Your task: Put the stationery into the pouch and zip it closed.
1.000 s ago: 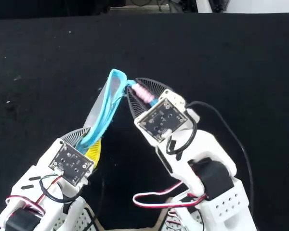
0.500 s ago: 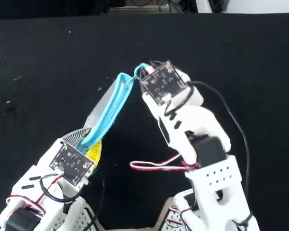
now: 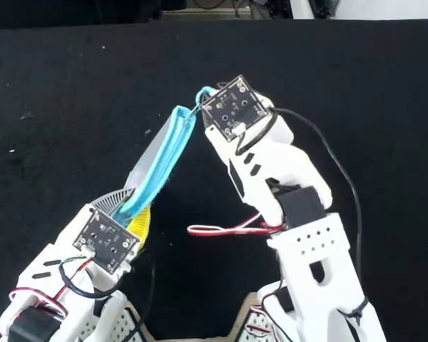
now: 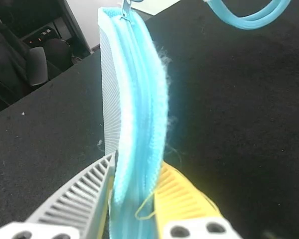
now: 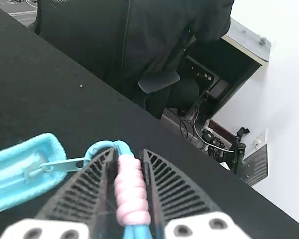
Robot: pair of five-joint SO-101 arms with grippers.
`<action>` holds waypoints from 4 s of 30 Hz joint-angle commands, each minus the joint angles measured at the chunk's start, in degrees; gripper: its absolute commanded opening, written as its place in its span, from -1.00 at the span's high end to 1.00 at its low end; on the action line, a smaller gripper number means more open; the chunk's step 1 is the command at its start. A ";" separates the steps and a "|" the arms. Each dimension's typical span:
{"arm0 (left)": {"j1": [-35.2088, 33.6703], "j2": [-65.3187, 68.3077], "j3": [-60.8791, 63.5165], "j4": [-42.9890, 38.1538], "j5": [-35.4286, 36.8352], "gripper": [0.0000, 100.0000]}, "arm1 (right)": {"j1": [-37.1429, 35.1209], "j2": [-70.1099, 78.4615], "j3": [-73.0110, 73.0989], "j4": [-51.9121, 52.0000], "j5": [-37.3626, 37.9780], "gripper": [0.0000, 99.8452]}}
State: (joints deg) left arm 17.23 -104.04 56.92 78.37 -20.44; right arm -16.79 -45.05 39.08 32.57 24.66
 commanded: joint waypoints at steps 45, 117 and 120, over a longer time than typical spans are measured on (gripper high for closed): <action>-26.42 11.08 14.11 -51.52 1.14 0.94 | 1.58 -37.23 18.95 39.30 -12.13 0.97; -22.46 -0.44 36.18 -8.26 10.20 0.94 | 16.62 -55.34 57.36 27.52 -20.04 0.97; -22.46 -0.44 38.90 -8.26 8.97 0.94 | 16.62 -55.34 57.98 27.34 -20.40 0.97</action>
State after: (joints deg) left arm -4.57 -104.31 94.37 71.16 -11.30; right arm -1.49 -99.56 96.84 61.49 4.18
